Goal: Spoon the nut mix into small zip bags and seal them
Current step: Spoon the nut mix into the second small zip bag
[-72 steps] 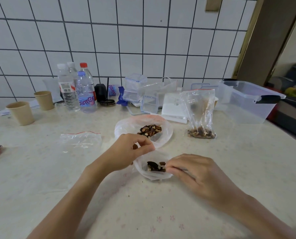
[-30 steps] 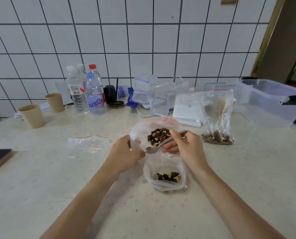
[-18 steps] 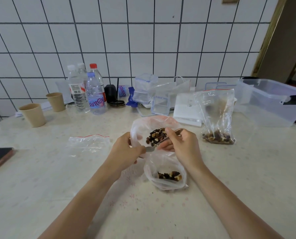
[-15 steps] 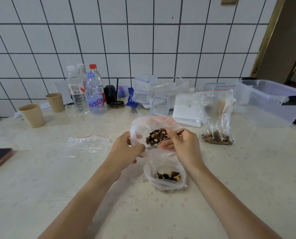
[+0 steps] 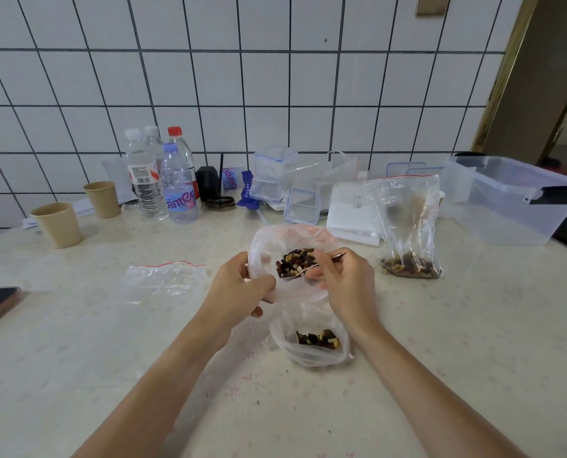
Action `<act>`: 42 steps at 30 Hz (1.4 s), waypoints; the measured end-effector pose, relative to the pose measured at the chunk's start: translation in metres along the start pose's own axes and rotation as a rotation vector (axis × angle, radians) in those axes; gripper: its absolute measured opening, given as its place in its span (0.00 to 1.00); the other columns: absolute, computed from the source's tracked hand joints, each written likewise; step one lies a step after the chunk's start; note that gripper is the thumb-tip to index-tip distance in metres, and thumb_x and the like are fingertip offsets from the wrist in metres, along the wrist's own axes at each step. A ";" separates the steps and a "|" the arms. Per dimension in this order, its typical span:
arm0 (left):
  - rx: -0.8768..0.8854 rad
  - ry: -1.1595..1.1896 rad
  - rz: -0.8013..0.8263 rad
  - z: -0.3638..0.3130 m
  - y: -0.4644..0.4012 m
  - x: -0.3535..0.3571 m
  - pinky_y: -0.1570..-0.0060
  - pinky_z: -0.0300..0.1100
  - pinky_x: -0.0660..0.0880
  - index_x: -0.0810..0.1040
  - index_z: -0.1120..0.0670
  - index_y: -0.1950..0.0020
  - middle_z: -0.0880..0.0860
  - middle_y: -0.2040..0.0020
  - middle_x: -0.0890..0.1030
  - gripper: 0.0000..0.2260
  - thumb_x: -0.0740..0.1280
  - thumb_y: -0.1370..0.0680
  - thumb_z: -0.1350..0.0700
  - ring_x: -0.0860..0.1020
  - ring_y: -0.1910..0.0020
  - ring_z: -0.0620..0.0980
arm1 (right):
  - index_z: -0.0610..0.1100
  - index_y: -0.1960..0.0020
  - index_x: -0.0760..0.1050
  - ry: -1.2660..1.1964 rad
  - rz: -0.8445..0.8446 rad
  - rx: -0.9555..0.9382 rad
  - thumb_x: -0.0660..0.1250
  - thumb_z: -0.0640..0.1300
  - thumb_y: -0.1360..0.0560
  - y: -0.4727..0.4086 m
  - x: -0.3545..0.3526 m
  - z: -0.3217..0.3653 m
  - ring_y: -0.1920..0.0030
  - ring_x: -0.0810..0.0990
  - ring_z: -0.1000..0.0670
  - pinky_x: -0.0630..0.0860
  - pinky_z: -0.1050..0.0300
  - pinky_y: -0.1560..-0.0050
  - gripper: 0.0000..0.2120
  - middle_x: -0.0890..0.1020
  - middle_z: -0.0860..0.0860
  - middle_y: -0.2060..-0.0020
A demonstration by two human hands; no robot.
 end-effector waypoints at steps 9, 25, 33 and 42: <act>-0.013 0.022 -0.012 -0.002 0.000 -0.003 0.69 0.39 0.79 0.80 0.48 0.44 0.54 0.55 0.85 0.13 0.69 0.24 0.63 0.83 0.68 0.41 | 0.38 0.54 0.79 -0.110 -0.062 0.015 0.69 0.47 0.18 0.003 -0.002 -0.005 0.64 0.88 0.51 0.86 0.48 0.59 0.13 0.86 0.47 0.66; -0.012 0.011 -0.005 0.003 -0.003 -0.002 0.69 0.37 0.77 0.79 0.48 0.46 0.53 0.56 0.85 0.11 0.69 0.25 0.62 0.84 0.67 0.42 | 0.41 0.52 0.78 -0.182 -0.030 0.068 0.67 0.44 0.17 -0.003 -0.002 -0.019 0.65 0.88 0.48 0.85 0.53 0.64 0.08 0.86 0.44 0.62; 0.024 0.038 -0.058 0.005 -0.008 -0.004 0.69 0.37 0.78 0.79 0.48 0.44 0.53 0.51 0.84 0.09 0.70 0.22 0.59 0.84 0.65 0.43 | 0.33 0.52 0.81 -0.365 -0.014 0.253 0.68 0.44 0.18 -0.004 -0.006 -0.025 0.62 0.89 0.43 0.85 0.57 0.64 0.13 0.88 0.41 0.63; 0.053 -0.006 -0.204 0.010 -0.016 -0.015 0.70 0.37 0.79 0.76 0.50 0.36 0.49 0.48 0.81 0.12 0.68 0.18 0.48 0.83 0.58 0.46 | 0.34 0.52 0.81 -0.392 -0.008 0.242 0.69 0.43 0.18 0.004 -0.016 -0.011 0.61 0.89 0.42 0.85 0.55 0.63 0.12 0.88 0.41 0.62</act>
Point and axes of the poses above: each hand's wrist, its own y-axis away from the middle knuckle, its own x-axis out of the palm, z = x × y, the point moved 4 cm from there along -y, towards the middle knuckle
